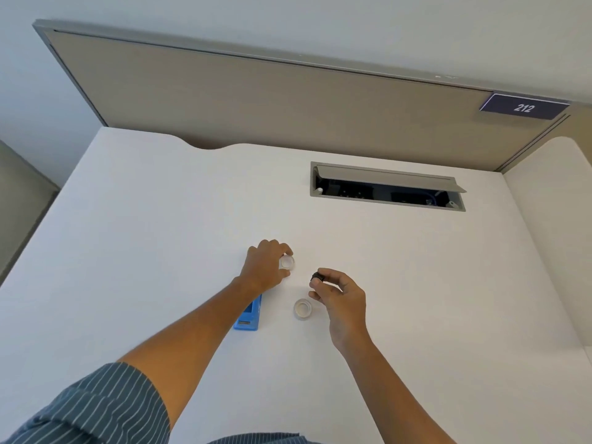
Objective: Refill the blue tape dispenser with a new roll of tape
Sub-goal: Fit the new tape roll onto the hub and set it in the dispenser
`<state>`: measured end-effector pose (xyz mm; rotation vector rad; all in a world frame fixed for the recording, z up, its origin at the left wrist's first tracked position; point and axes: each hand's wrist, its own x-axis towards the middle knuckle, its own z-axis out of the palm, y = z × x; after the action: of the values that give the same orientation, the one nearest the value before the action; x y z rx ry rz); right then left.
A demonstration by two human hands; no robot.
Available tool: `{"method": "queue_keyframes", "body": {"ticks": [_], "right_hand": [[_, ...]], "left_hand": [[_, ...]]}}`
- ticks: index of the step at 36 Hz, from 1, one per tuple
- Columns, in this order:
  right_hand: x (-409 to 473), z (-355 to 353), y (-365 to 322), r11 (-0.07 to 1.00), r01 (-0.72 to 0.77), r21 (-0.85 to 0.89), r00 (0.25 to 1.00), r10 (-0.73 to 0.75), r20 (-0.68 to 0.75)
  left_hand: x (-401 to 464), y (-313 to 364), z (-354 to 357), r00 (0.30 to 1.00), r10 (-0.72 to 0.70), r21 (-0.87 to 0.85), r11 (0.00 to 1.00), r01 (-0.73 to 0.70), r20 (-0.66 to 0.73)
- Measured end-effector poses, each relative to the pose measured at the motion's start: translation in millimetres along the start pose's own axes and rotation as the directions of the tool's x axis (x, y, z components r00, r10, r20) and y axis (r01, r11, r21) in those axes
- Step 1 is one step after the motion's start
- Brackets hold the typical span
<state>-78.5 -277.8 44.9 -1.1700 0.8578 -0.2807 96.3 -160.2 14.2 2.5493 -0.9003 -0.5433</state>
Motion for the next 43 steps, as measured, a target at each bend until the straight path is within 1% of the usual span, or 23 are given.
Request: {"method": "queue_keyframes", "body": {"ticks": [4,12,15,17,20,23,25,28,31,34,38,43], "right_hand": [[3,-1,2,1.0,-0.01,0.009,1.0,0.01,-0.006],[4,-2,3,1.0,0.002,0.016,1.0,-0.001,-0.019],[4,-4,2,1.0,0.007,0.017,1.0,-0.007,-0.023],[4,-6,1,1.0,0.011,0.014,1.0,-0.01,-0.028],[3,-11,-2,1.0,0.016,0.013,0.999,-0.015,-0.041],[2,-15,-4,1.0,0.021,0.022,0.999,-0.02,-0.048],[0,-16,-5,0.999,0.02,0.027,0.999,-0.019,-0.047],[-2,-16,-6,0.999,0.018,0.035,0.999,-0.016,-0.046],[-5,-15,-7,0.999,0.02,0.031,0.999,-0.019,-0.042],[-7,-15,-8,0.999,0.022,0.034,0.999,-0.021,-0.034],[-10,-15,-9,0.999,0.031,0.027,0.999,-0.031,-0.029],[-11,-15,-9,0.999,0.039,0.016,0.999,-0.039,-0.028]], "left_hand": [[3,0,5,1.0,-0.01,0.031,0.999,0.009,0.028],[4,3,5,0.999,-0.029,0.067,0.997,0.027,0.03],[-2,5,7,1.0,-0.024,0.058,0.998,0.025,-0.013],[-9,8,10,0.998,0.004,0.032,0.999,-0.002,-0.059],[-23,15,17,0.994,0.048,-0.055,0.997,-0.054,-0.102],[-41,22,25,0.997,0.075,-0.152,0.985,-0.078,-0.028],[-51,25,31,0.994,0.104,-0.187,0.978,-0.096,0.035],[-62,29,40,0.981,0.151,-0.161,0.978,-0.131,0.121],[-69,31,49,0.972,0.156,-0.116,0.984,-0.138,0.174],[-71,33,56,0.977,0.144,-0.081,0.988,-0.132,0.16],[-72,34,59,0.982,0.129,-0.081,0.99,-0.118,0.135],[-75,35,61,0.99,0.091,-0.16,0.984,-0.074,0.108]]}}
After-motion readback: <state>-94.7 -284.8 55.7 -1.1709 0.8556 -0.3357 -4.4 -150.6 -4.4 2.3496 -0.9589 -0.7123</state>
